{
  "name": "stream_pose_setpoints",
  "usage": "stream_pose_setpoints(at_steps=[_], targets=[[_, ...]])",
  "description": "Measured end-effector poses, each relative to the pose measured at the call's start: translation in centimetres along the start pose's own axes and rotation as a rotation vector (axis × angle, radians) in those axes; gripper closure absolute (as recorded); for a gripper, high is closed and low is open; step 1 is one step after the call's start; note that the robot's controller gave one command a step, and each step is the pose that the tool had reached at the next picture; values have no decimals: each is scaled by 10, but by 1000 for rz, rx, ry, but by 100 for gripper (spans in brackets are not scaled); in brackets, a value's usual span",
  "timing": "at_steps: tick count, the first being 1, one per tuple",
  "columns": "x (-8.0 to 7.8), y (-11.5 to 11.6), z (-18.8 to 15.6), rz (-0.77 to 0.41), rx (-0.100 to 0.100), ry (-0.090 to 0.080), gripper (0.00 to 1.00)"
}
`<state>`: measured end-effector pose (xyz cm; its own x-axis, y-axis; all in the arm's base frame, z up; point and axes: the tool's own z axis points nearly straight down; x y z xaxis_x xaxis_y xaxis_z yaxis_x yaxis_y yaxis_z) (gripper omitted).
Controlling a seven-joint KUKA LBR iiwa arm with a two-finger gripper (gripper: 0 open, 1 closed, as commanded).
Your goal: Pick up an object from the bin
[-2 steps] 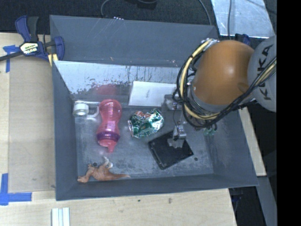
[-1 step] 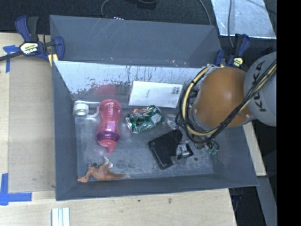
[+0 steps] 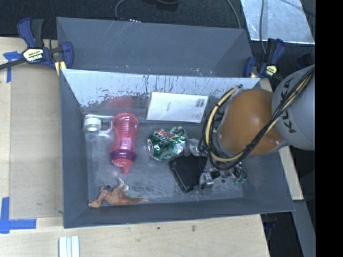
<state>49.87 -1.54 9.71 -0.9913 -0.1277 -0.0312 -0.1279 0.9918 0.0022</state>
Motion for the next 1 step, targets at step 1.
stream_pose_setpoints(at_steps=[1], targets=[[-17,8,24,8,-1,-23,100]])
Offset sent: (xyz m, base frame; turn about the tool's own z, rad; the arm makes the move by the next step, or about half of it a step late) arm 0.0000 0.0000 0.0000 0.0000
